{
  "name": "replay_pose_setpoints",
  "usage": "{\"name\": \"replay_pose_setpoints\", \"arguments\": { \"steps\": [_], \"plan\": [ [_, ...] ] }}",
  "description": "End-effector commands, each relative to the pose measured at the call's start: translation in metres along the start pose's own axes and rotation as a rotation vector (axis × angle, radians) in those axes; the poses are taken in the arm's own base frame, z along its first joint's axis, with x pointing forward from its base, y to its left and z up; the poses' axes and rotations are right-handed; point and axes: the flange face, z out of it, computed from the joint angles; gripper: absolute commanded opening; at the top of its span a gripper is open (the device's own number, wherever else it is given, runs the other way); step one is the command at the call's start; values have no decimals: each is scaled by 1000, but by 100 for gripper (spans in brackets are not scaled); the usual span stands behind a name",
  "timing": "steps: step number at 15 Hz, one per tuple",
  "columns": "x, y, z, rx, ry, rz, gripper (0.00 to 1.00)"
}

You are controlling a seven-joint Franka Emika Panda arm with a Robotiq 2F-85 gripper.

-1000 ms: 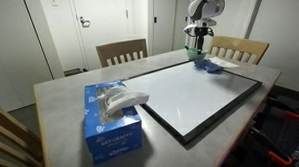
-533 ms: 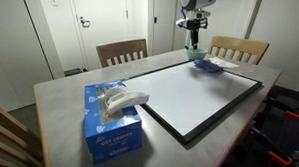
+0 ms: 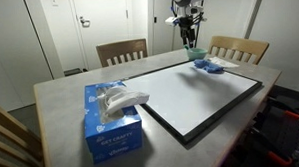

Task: Move the bowl to the right then move the box forward towards the right

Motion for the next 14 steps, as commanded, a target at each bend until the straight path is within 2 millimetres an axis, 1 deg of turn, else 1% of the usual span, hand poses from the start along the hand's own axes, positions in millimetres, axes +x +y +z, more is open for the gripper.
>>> {"name": "replay_pose_setpoints", "arguments": {
  "steps": [1,2,5,8,10,14],
  "plan": [
    [-3,1,0,2,13,-26,100],
    [-9,2,-2,8,30,-47,100],
    [-39,14,-13,54,89,-212,100],
    [-72,27,-23,93,102,-372,100],
    [-89,32,-24,100,116,-479,100],
    [-116,45,-29,134,125,-692,100]
  ]
}}
